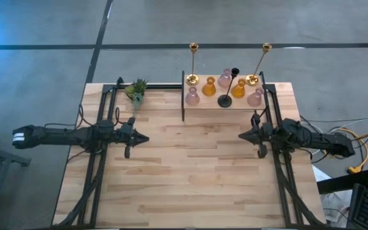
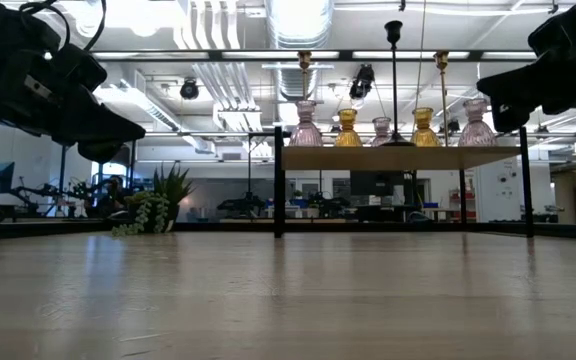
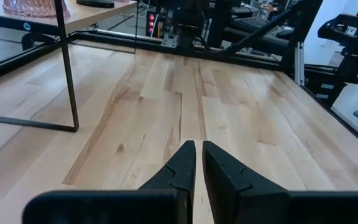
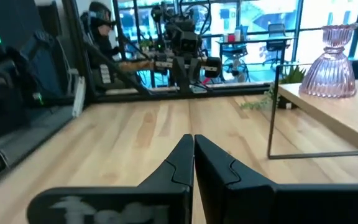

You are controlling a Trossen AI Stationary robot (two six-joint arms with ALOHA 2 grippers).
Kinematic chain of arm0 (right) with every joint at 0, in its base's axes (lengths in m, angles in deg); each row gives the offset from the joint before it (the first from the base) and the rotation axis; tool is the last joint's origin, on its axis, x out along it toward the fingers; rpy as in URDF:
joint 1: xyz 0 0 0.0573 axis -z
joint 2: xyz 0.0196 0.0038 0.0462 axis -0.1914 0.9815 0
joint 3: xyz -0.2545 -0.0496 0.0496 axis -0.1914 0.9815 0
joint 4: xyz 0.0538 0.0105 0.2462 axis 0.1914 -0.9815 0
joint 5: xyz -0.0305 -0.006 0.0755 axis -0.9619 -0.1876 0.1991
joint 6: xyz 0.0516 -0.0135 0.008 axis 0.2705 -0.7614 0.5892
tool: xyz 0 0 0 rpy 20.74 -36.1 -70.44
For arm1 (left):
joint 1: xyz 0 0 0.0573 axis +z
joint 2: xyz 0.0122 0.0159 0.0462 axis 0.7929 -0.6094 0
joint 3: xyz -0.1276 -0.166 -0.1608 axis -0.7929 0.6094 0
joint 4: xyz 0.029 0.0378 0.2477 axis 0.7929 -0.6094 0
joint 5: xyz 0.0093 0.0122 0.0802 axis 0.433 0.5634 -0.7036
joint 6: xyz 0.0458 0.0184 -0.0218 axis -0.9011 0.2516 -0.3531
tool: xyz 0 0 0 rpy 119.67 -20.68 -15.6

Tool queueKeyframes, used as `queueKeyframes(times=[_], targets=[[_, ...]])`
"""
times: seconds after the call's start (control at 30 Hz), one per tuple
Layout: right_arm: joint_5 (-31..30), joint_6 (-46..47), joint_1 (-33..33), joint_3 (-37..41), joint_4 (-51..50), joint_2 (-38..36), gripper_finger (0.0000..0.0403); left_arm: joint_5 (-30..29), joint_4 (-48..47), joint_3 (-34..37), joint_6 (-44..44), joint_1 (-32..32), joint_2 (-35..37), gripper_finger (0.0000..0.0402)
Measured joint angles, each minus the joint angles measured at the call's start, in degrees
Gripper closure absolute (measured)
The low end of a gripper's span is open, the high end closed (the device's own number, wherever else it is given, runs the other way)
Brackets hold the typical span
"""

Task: Pick & Place candle stick holders
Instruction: Return to Home Position

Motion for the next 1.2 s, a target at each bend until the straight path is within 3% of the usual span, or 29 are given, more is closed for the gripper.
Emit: queueKeyframes(times=[0.2,0.6,1.0,1.2], targets=[[-0.1,-5.4,0.0,0.0,0.0,1.1,0.0394,0.0,0.0,0.0,0.0,0.0,0.0,0.0367],[-0.1,-5.5,0.0,0.0,-0.1,1.1,0.0394,0.0,-0.6,0.0,0.0,0.0,0.5,0.0367],[-0.1,-5.4,0.0,0.0,-0.1,1.1,0.0394,0.0,-9.5,0.1,0.9,-0.2,20.4,0.0367],[-0.1,-5.3,0.0,0.0,-0.1,1.1,0.0394,-0.1,-13.7,0.1,-0.6,-0.2,24.9,0.0367]])
